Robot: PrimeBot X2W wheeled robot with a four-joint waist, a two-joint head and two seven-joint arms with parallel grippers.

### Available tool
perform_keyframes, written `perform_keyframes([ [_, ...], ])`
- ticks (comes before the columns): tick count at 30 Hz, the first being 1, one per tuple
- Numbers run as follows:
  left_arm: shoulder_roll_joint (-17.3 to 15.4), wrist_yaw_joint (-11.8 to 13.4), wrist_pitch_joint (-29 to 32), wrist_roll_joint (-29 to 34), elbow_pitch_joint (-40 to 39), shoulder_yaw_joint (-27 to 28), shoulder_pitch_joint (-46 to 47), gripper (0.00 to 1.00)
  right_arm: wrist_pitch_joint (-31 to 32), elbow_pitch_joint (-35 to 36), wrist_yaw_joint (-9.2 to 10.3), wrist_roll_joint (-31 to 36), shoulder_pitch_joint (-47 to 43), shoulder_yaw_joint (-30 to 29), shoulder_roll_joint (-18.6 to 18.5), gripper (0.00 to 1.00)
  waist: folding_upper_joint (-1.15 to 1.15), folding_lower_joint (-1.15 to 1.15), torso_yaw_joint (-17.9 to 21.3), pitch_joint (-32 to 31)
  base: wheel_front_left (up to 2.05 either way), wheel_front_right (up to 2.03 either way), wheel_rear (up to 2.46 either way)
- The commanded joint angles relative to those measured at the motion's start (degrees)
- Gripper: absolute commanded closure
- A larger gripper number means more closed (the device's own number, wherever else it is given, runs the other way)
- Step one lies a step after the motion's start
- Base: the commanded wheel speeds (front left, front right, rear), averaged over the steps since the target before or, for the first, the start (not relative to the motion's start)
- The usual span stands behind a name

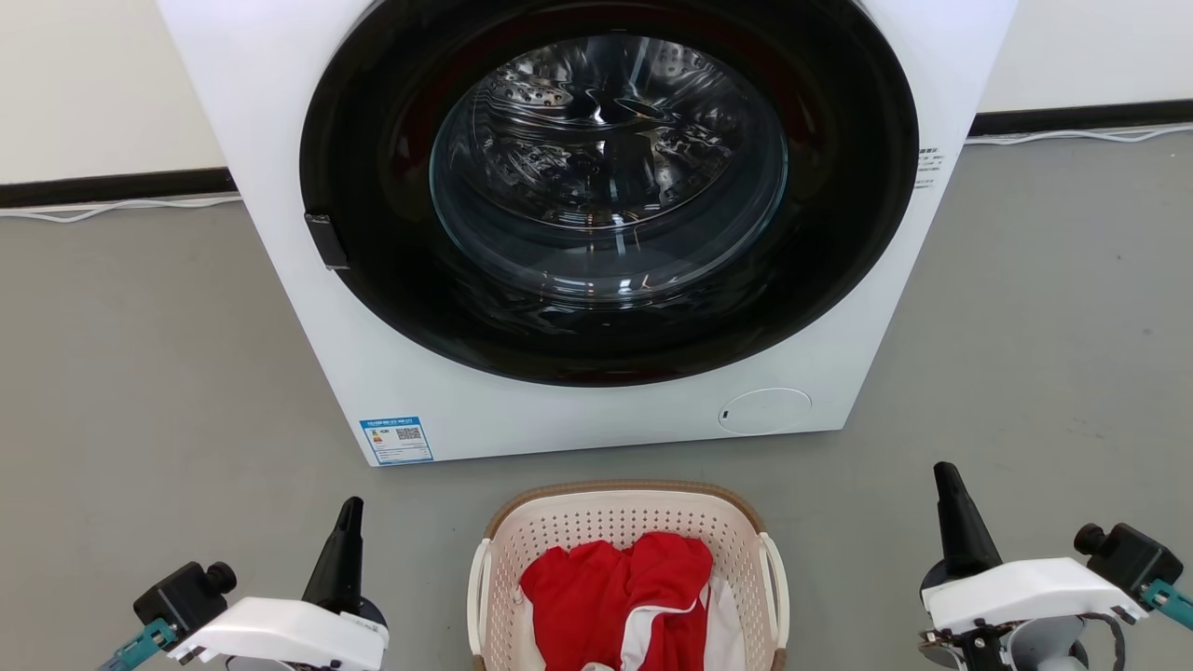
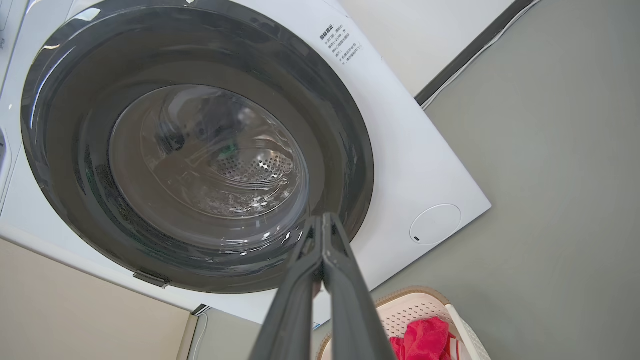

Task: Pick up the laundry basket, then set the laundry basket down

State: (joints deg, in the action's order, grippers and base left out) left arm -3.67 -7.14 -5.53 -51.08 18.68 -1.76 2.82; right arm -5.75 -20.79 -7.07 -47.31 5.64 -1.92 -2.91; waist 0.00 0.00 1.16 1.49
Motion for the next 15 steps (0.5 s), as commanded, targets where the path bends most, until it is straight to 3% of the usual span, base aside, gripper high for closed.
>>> perform_keyframes([
  [1, -0.30, -0.16, 0.17, -1.36, -1.80, 1.30, 2.42, 1.00, 0.58, 1.92, -0.18, -1.35, 1.23, 0.14, -0.14, 1.00, 0.00, 0.00, -0.01, -0.01, 0.00, 0.00, 0.00],
  [15, -0.09, -0.20, 2.53, -9.25, -2.37, 2.70, 2.61, 1.00, 2.91, 2.89, -0.23, -9.99, 1.09, -0.81, -0.10, 1.00, 0.00, 0.00, -0.24, -0.27, 0.00, 0.00, 0.00],
])
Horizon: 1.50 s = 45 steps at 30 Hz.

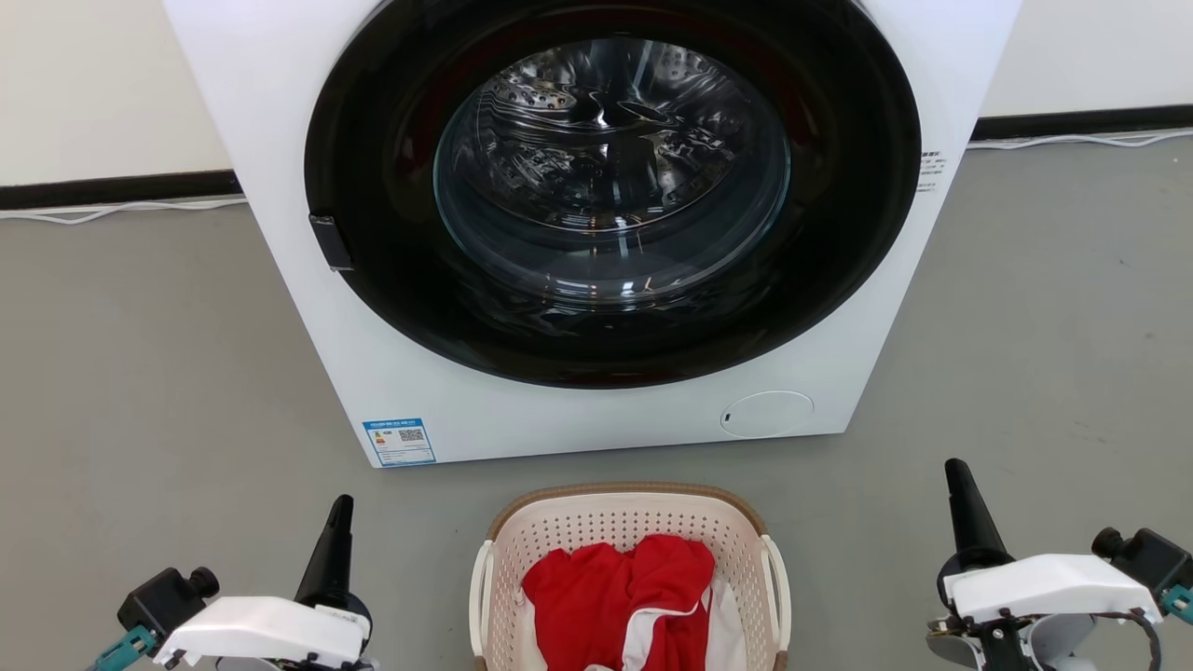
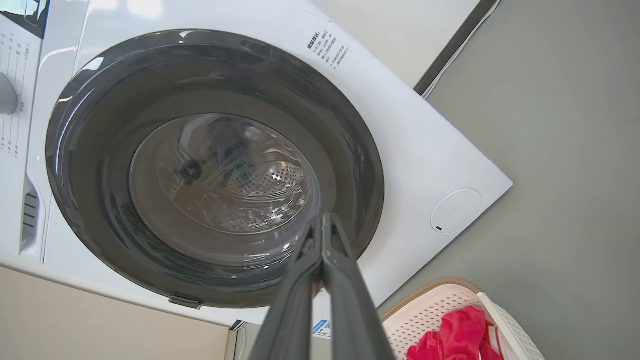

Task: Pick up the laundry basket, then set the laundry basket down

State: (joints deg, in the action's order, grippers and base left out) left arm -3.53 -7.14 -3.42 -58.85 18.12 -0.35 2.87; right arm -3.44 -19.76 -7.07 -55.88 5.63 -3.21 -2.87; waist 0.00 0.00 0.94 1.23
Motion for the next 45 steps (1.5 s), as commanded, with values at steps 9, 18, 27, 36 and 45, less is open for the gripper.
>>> perform_keyframes([
  [9, -0.09, -0.22, 1.94, -6.55, -2.17, 2.18, 2.67, 1.00, 2.10, 2.47, -0.26, -6.96, 1.01, -0.13, -0.12, 1.00, 0.00, 0.00, -0.16, -0.18, 0.00, 0.00, 0.00],
  [18, 0.05, -0.25, 3.47, -11.63, -2.54, 3.08, 2.80, 1.00, 3.60, 3.09, -0.29, -12.53, 0.93, -0.75, -0.10, 1.00, 0.00, 0.00, -0.31, -0.35, 0.00, 0.00, 0.00],
  [27, 0.18, -0.27, 4.83, -16.16, -2.87, 3.89, 2.91, 1.00, 4.93, 3.65, -0.32, -17.51, 0.85, -1.29, -0.08, 1.00, 0.00, 0.00, -0.44, -0.50, 0.00, 0.00, 0.00],
  [36, 0.32, -0.29, 6.35, -21.23, -3.23, 4.79, 3.03, 1.00, 6.42, 4.26, -0.35, -23.06, 0.76, -1.89, -0.06, 1.00, 0.00, 0.00, -0.59, -0.66, 0.00, 0.00, 0.00],
  [45, 0.46, -0.32, 7.87, -26.31, -3.60, 5.69, 3.15, 1.00, 7.91, 4.89, -0.38, -28.64, 0.67, -2.50, -0.03, 1.00, 0.00, 0.00, -0.73, -0.83, 0.00, 0.00, 0.00],
])
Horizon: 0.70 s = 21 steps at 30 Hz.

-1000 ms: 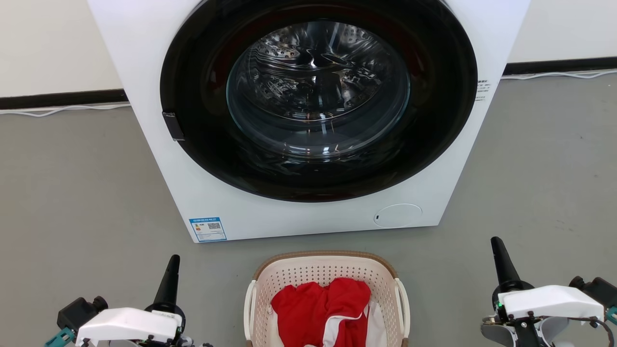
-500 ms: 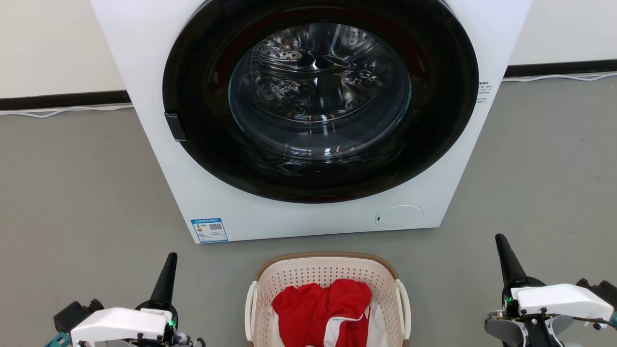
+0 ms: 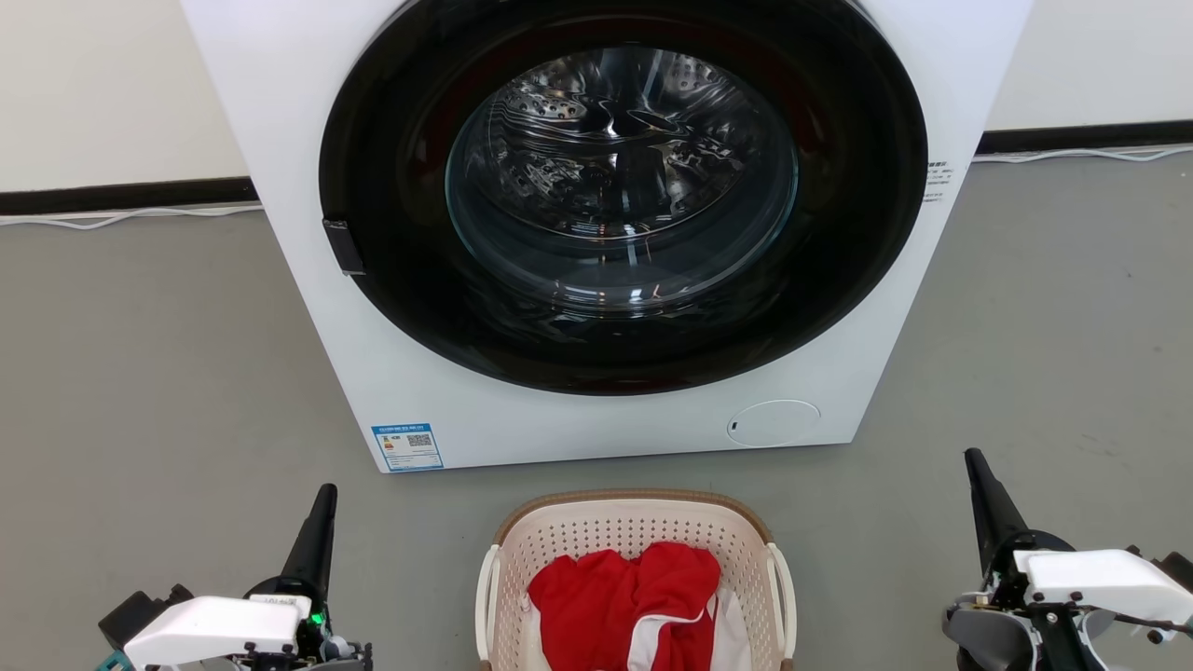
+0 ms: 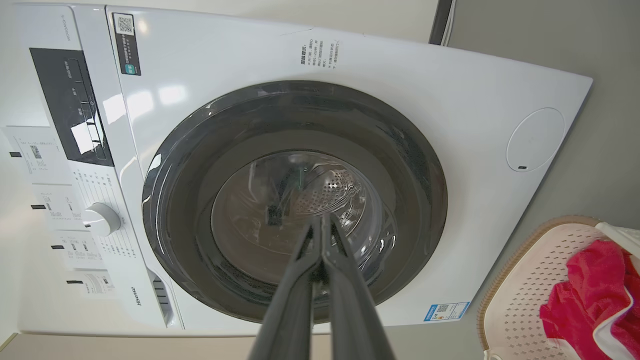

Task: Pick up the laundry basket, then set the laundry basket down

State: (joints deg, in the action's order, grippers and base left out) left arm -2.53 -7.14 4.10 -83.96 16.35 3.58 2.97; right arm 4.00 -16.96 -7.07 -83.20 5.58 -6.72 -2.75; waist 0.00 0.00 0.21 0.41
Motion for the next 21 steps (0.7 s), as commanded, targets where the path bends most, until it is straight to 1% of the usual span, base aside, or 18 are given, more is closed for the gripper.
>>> perform_keyframes([
  [1, -0.53, -0.32, 0.52, -1.76, -1.87, 1.87, 3.07, 1.00, 0.63, 2.15, -0.38, -1.94, 0.71, 0.94, -0.15, 1.00, 0.00, 0.00, -0.02, -0.03, 0.00, 0.00, 0.00],
  [11, -0.35, -0.35, 2.38, -7.97, -2.32, 2.98, 3.22, 1.00, 2.45, 2.91, -0.42, -8.76, 0.60, 0.19, -0.13, 1.00, 0.00, 0.00, -0.20, -0.23, 0.00, 0.00, 0.00],
  [21, -0.35, -0.35, 2.43, -8.15, -2.33, 3.01, 3.22, 1.00, 2.50, 2.93, -0.42, -8.95, 0.60, 0.18, -0.13, 1.00, 0.00, 0.00, -0.21, -0.23, 0.00, 0.00, 0.00],
])
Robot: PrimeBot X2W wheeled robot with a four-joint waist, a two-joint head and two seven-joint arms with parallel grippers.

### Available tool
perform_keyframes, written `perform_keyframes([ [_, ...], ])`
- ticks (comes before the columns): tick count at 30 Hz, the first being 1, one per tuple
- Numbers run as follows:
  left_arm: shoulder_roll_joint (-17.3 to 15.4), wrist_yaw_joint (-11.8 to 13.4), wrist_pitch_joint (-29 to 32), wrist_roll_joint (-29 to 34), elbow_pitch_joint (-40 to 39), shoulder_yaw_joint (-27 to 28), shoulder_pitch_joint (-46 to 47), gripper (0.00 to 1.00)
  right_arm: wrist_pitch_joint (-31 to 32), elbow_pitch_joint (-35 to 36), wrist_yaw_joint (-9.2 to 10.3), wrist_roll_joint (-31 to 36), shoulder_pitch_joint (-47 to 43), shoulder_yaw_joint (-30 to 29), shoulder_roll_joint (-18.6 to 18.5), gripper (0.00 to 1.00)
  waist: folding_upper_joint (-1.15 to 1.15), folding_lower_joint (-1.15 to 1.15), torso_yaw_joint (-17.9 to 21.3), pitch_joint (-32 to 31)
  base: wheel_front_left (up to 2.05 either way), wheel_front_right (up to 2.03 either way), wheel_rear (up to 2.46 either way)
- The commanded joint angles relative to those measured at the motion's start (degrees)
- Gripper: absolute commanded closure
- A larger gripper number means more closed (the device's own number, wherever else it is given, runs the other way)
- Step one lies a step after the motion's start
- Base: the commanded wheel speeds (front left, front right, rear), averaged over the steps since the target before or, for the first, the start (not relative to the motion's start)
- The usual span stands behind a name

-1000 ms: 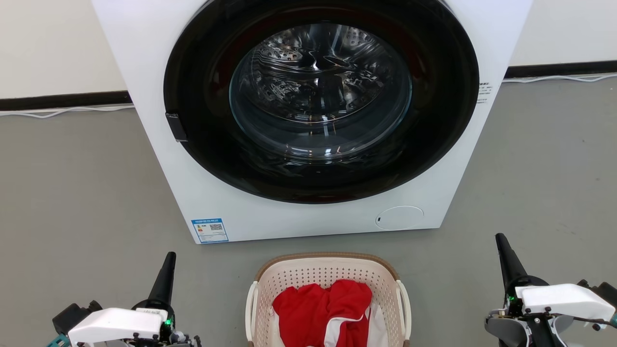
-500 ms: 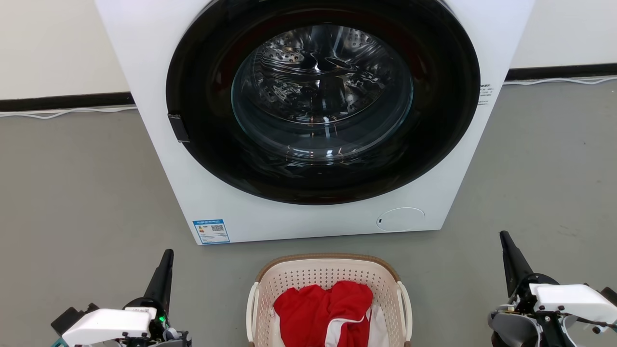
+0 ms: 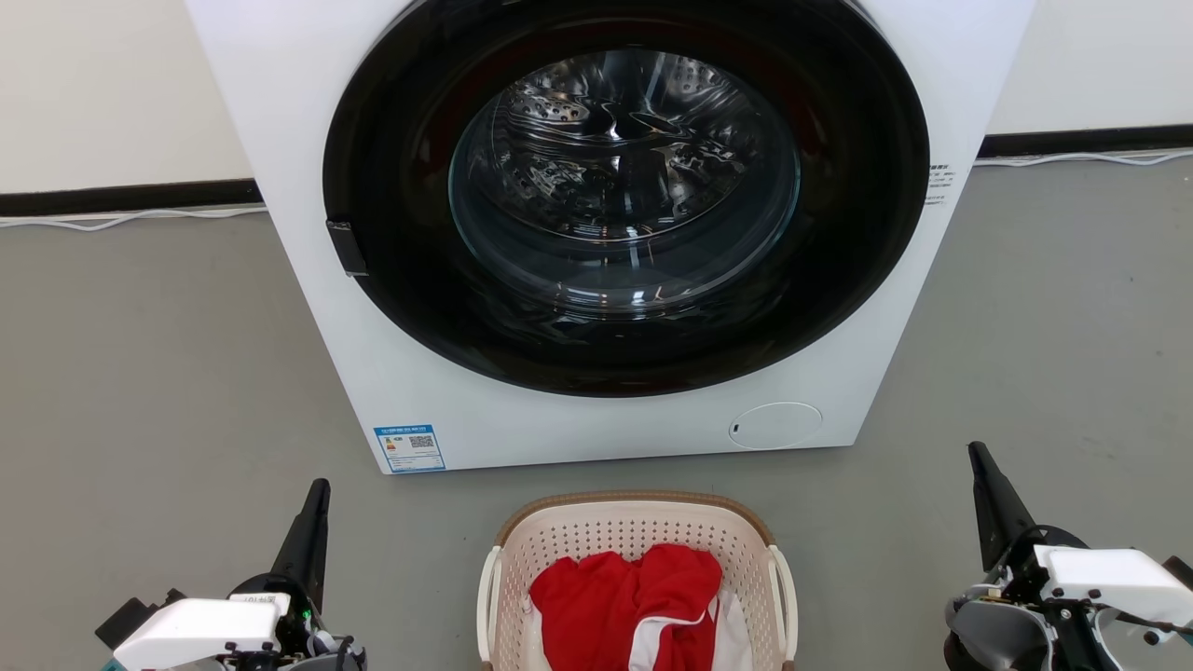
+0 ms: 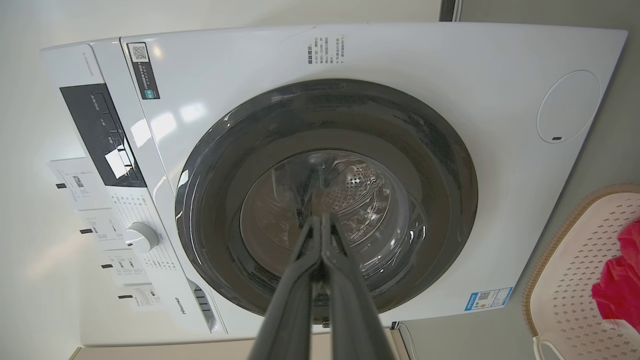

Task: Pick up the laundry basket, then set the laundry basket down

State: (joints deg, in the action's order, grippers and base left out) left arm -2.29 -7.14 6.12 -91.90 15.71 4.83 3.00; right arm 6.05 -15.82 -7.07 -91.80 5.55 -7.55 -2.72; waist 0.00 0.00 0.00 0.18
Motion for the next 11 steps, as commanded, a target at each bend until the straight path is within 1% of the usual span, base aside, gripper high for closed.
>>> perform_keyframes([
  [1, -0.59, -0.35, 0.41, -0.22, -1.68, 1.76, 3.19, 1.00, 0.46, 1.79, -0.42, -0.35, 0.63, 1.01, -0.16, 1.00, 0.00, 0.00, 0.00, 0.00, 0.00, 0.00, 0.00],
  [11, -0.59, -0.35, 0.41, -0.21, -1.68, 1.76, 3.19, 1.00, 0.45, 1.79, -0.42, -0.35, 0.63, 1.02, -0.16, 1.00, 0.00, 0.00, 0.00, 0.00, 0.00, 0.00, 0.00],
])
